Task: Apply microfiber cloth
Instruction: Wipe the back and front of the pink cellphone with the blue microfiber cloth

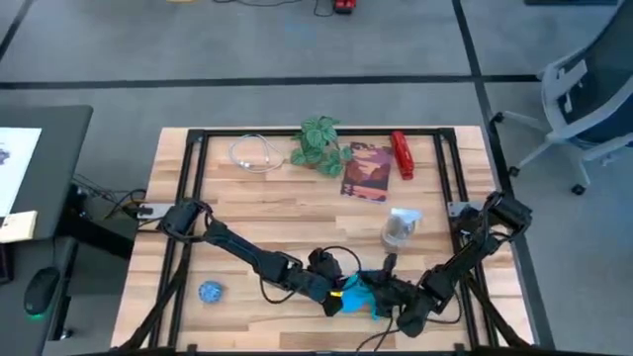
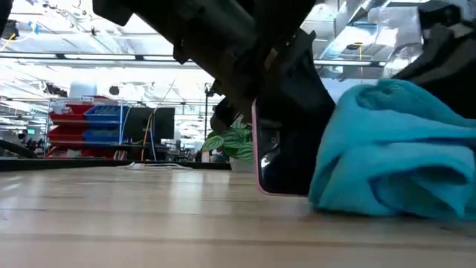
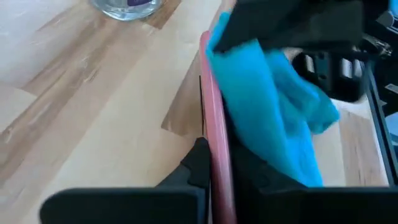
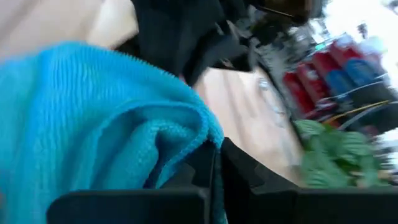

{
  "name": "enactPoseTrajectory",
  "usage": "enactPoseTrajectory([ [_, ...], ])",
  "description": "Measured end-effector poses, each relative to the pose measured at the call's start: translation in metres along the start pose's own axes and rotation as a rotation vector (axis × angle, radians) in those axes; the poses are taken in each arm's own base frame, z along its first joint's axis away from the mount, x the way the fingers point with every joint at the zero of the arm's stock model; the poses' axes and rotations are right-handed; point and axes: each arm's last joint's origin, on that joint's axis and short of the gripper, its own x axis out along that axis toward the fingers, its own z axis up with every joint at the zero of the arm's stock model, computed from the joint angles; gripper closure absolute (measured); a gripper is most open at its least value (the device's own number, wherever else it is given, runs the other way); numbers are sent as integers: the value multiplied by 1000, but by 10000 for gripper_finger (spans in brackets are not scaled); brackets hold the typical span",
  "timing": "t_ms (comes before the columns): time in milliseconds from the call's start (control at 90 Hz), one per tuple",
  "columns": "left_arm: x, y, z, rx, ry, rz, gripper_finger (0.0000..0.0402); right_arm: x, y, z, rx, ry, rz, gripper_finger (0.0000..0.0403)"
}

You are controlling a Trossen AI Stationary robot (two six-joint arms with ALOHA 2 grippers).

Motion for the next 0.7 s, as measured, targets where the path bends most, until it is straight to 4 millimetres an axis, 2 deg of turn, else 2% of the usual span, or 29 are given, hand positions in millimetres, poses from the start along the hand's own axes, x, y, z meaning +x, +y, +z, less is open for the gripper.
enactPoseTrajectory([
  [244,-1,-1,1,-98,-33,17,394,-6,3,1,-88,-21,15,403],
  [356,-2,-1,3,-168,-71,45,394,-17,7,2,-223,-52,51,403],
  [411,-3,-1,5,-200,-92,53,395,-25,9,3,-235,-75,74,403],
  [589,-6,-4,3,-223,-158,112,395,-50,6,6,-10,-109,197,403],
  [700,-9,-10,2,-235,-202,111,395,-64,-6,4,162,-104,137,403],
])
